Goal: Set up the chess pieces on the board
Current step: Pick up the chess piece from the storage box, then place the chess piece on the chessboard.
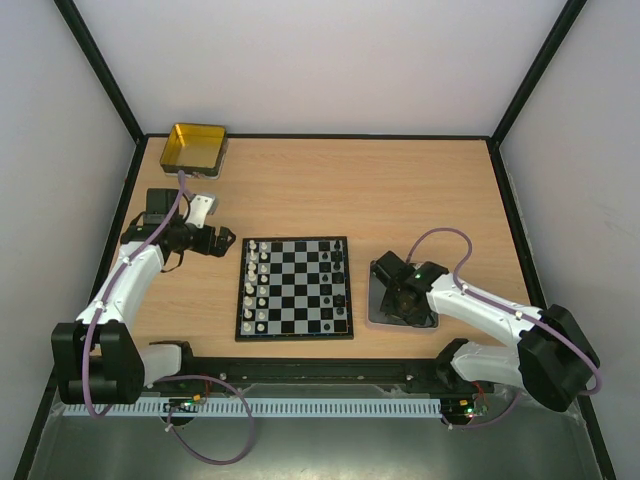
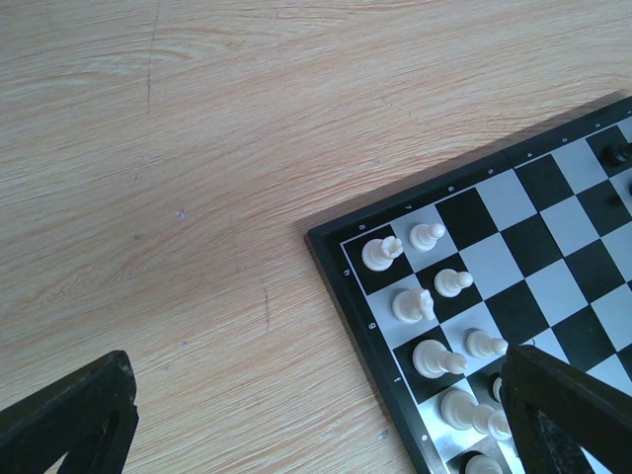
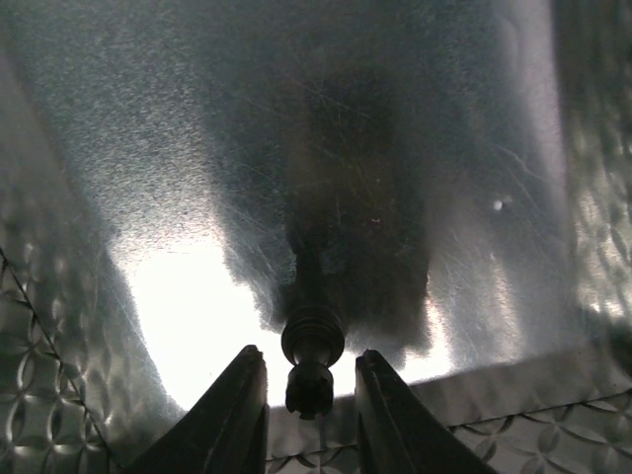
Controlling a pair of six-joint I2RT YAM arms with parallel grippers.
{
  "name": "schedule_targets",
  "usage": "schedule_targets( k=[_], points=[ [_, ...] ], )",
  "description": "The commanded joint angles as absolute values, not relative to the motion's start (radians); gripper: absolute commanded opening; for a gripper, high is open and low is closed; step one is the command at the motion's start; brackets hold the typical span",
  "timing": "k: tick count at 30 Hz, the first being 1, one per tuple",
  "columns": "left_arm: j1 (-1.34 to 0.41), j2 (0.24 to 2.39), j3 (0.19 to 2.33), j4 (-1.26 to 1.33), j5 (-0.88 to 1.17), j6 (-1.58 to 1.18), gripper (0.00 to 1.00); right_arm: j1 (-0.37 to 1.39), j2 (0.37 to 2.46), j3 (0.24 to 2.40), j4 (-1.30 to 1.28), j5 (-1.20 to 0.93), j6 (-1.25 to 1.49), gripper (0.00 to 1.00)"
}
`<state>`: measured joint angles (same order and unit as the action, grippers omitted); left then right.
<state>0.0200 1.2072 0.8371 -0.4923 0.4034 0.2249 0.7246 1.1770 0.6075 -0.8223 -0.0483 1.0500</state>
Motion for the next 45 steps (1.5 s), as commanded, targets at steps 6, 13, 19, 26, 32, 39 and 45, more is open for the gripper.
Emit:
schedule_targets(
  k=[6, 13, 19, 26, 32, 39, 45],
  points=[
    [0.019, 1.191, 0.845, -0.503, 0.416, 0.23, 1.0, 0.717, 1.172, 0.606, -0.806, -0.044, 1.045, 0.09],
    [0.018, 1.192, 0.845, -0.504, 0.419, 0.232, 0.99, 0.719, 1.158, 0.691, -0.885, -0.01, 1.027, 0.06],
    [0.018, 1.192, 0.846, -0.505, 0.423, 0.233, 0.99, 0.862, 1.199, 0.887, -0.992, 0.06, 1.095, 0.05],
    [0.019, 1.189, 0.846, -0.505, 0.421, 0.233, 0.99, 1.06, 1.277, 0.943, -0.966, 0.033, 1.193, 0.06],
    [0.018, 1.189, 0.845, -0.505, 0.42, 0.233, 1.0, 1.165, 1.343, 0.93, -0.92, 0.002, 1.213, 0.06],
    [0.018, 1.177, 0.842, -0.502, 0.417, 0.23, 0.99, 1.174, 1.391, 0.912, -0.85, -0.037, 1.198, 0.07],
    [0.018, 1.175, 0.842, -0.503, 0.416, 0.231, 0.99, 1.175, 1.449, 0.924, -0.825, -0.045, 1.165, 0.07]
  ],
)
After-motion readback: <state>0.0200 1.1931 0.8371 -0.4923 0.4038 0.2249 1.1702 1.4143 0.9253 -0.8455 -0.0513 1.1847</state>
